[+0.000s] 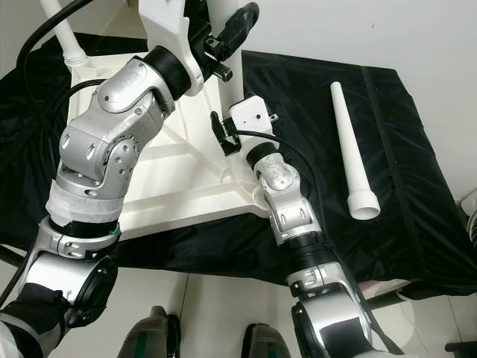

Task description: Building children table

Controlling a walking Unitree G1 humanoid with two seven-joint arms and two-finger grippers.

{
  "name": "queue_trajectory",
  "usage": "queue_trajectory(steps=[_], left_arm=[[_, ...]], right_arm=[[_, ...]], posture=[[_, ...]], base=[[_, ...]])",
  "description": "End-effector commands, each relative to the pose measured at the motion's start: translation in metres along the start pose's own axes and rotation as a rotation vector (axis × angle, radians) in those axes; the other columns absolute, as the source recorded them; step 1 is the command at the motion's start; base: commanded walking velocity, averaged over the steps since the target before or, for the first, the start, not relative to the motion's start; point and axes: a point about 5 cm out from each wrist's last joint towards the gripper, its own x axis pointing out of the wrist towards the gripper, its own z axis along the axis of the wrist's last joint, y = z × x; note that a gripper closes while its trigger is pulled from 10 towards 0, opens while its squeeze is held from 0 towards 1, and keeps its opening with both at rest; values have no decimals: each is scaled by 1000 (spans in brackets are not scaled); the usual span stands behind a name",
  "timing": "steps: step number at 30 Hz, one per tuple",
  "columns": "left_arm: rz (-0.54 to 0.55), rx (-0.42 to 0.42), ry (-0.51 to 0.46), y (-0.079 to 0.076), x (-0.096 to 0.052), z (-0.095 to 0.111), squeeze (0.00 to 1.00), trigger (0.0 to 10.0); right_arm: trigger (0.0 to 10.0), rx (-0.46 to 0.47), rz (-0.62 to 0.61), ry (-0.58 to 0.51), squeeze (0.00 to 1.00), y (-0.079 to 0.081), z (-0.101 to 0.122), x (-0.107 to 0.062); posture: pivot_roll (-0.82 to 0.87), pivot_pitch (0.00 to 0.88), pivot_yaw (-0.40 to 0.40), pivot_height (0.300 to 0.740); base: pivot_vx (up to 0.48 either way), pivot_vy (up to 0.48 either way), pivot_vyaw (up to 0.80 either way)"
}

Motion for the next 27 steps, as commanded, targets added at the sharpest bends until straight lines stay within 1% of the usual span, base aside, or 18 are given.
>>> queue_trajectory(steps=[1,2,3,4,8,9,11,12,13,14,15,16,17,24,25,26,27], left_arm=[[26,26,-41,0,0,8,0,10000],[26,26,-41,0,0,8,0,10000],[26,26,-41,0,0,8,0,10000],[26,27,-41,0,0,9,0,10000],[27,27,-41,0,0,9,0,10000],[26,23,-41,-1,0,9,0,10000],[26,21,-41,-1,1,9,0,10000],[24,19,-41,-1,1,9,0,10000],[24,19,-41,-1,1,9,0,10000],[22,17,-41,-1,1,9,0,10000],[19,15,-39,-2,1,9,0,10000],[19,15,-39,-2,1,9,0,10000],[16,13,-38,-2,1,9,0,10000],[11,11,-27,-4,1,8,0,10000],[17,22,-21,-3,0,7,0,10000],[17,22,-21,-3,0,7,0,10000],[22,30,-15,-3,0,6,0,10000]], right_arm=[[6275,5,-5,-5,0,-2,-1,1],[4902,6,-4,-6,0,-2,-2,2],[4902,6,-4,-6,0,-2,-2,2],[4510,4,-7,-12,0,-3,-2,3],[4510,-2,-7,-12,0,-3,-4,4],[4157,1,-8,-15,0,-3,-4,4],[4157,2,-8,-16,0,-3,-4,5],[2588,4,-11,-15,0,-3,-5,6],[2588,4,-11,-15,0,-3,-5,6],[1490,9,-12,-16,0,-3,-5,6],[784,12,-10,-16,0,-3,-6,7],[784,12,-10,-16,0,-3,-6,7],[0,13,-10,-15,0,-2,-7,7],[0,16,-3,-35,0,-1,-7,6],[8980,28,-1,-45,0,-1,-6,3],[8980,28,-1,-45,0,-1,-6,3],[10000,43,0,-58,0,0,-4,1]], posture=[[77,40,8,740],[77,40,8,740],[77,40,8,740],[79,41,10,740],[78,40,11,740],[78,41,12,740],[79,42,12,740],[79,43,13,740],[79,43,13,740],[78,42,14,740],[78,42,14,740],[78,42,14,740],[78,42,14,740],[85,48,12,740],[87,49,9,740],[87,49,9,740],[87,50,9,740]], base=[[0,0,0],[0,0,0],[0,0,0],[0,0,0],[0,0,0],[0,0,0],[0,0,0],[0,0,0],[0,0,0],[0,0,0],[0,0,0],[0,0,0],[0,0,0],[0,0,0],[0,0,0],[0,0,0],[0,0,0]])
